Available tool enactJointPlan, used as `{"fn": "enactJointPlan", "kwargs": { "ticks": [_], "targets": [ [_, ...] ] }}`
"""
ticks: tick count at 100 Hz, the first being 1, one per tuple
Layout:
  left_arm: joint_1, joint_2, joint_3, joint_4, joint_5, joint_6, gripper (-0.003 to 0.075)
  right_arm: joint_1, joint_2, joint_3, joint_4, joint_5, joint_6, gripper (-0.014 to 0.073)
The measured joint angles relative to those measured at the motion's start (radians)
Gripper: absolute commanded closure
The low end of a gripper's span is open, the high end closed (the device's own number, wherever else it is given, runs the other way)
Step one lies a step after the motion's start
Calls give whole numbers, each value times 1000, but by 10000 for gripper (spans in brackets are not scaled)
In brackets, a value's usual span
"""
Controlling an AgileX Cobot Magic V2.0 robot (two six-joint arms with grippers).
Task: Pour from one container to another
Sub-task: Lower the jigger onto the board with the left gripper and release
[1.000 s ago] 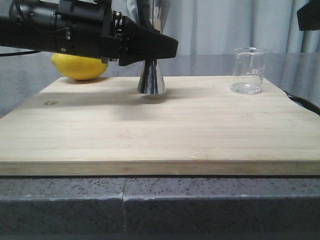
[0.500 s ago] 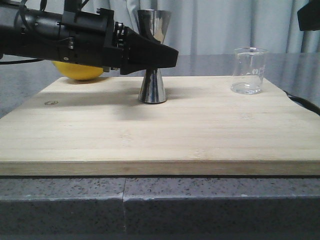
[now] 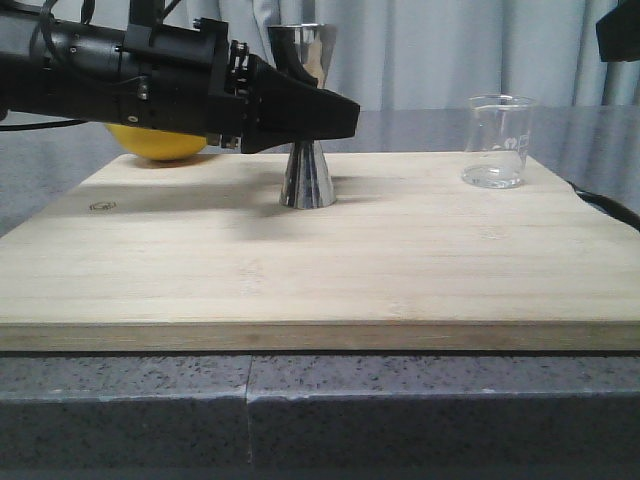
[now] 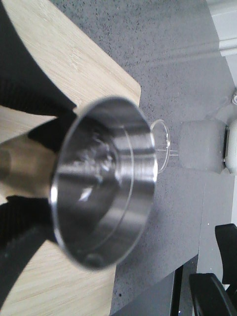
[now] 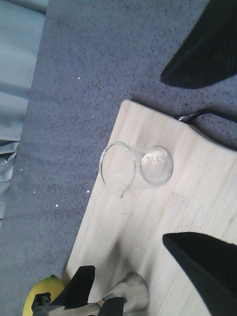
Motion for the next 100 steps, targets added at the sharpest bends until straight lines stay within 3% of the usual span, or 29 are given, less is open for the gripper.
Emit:
{"fn": "enactJointPlan", "kwargs": {
  "ticks": [31,44,59,80,100],
  "targets": [
    [0,-26,0,66,-14,-59,274,0,0,0,0,0,0,52],
    [0,-93,0,164,-82,-147,203,0,0,0,0,0,0,52],
    [0,-188,0,283,-195,-261,192,0,0,0,0,0,0,52],
    [0,-299,0,525,-315,-483,192,0,0,0,0,0,7,52],
    [0,-408,0,797,-356,-820,194,0,0,0,0,6,97,52]
  ]
}}
